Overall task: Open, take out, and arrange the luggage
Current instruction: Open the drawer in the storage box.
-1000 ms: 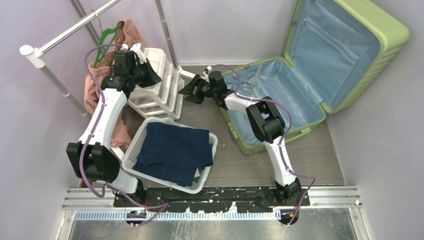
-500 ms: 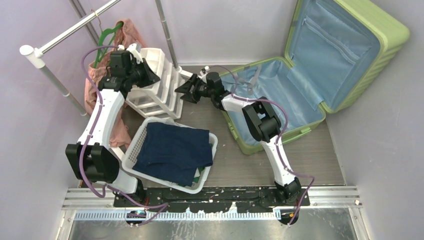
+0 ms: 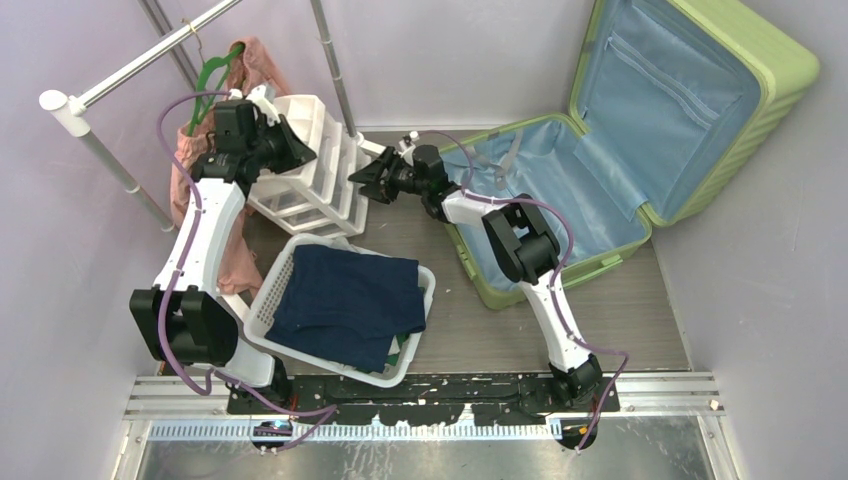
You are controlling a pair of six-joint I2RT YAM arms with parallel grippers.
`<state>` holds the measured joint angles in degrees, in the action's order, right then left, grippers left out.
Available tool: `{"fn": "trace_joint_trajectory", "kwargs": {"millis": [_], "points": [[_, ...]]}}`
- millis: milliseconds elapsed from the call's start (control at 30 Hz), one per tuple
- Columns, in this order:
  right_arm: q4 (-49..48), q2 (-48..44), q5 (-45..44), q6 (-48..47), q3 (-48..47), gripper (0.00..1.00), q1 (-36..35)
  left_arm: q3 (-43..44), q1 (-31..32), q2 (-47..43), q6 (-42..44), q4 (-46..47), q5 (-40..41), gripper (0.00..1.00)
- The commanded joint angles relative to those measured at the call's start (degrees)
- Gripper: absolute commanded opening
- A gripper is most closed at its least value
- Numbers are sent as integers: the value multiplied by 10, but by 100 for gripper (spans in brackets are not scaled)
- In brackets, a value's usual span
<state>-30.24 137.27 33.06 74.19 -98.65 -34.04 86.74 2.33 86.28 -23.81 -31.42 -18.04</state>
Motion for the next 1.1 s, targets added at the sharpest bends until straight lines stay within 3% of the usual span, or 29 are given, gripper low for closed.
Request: {"fn": "trace_joint_trajectory", "kwargs": {"millis": [0,1067], "points": [[-120,-46,18,31,12,55,6,3,7,-12,5,35,-48,0],[-134,-147,57,57,89,47,81,-4,36,33,100,-12,28,0]]}}
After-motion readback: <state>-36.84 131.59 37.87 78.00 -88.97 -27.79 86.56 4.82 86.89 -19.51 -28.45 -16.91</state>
